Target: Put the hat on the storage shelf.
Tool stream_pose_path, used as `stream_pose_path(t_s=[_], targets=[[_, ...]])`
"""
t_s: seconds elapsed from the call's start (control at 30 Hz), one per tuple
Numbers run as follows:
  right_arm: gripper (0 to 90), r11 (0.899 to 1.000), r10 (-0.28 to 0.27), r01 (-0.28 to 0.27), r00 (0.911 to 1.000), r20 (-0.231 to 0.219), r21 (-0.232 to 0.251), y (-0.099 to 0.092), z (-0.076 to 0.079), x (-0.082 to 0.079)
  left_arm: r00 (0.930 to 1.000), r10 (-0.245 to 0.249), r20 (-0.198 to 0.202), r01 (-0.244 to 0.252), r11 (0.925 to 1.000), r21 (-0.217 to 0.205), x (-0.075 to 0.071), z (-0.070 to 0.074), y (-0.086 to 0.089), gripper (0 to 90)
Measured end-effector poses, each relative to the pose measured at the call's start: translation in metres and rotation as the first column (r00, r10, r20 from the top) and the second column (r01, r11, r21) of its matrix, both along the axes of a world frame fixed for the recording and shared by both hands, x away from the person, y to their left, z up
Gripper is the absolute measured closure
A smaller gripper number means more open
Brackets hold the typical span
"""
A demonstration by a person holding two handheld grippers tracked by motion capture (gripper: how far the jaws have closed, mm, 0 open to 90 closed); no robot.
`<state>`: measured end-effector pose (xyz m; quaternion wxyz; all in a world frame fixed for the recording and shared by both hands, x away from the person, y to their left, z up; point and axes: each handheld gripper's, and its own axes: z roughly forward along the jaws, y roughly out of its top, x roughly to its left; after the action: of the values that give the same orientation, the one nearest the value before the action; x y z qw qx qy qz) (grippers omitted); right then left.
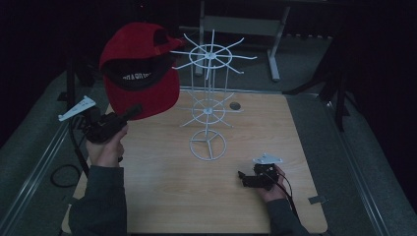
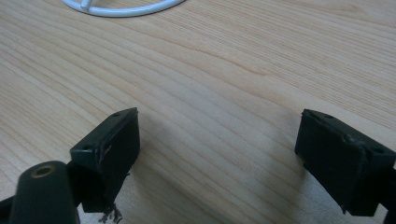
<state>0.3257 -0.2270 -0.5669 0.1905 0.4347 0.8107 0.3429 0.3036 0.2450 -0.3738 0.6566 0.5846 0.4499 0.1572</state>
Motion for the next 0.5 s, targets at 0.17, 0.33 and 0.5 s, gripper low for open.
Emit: stream_pose_path(t_s=[0.17,0.33,0.5], targets=[[13.7,1.0,0.0,0.0,1.0,0.0,0.0,0.0,0.0,0.0,0.9999,-0.012,-0.013,0.012,0.9999,0.003,-0.001,-0.007,-0.003,85.4],[13.7,1.0,0.0,0.0,1.0,0.0,0.0,0.0,0.0,0.0,0.9994,-0.018,-0.029,0.018,0.9996,0.021,-0.001,-0.015,-0.007,85.3],[13.7,1.0,0.0,0.0,1.0,0.0,0.0,0.0,0.0,0.0,0.9986,-0.025,-0.046,0.026,0.9992,0.03,-0.001,-0.026,-0.015,85.3]])
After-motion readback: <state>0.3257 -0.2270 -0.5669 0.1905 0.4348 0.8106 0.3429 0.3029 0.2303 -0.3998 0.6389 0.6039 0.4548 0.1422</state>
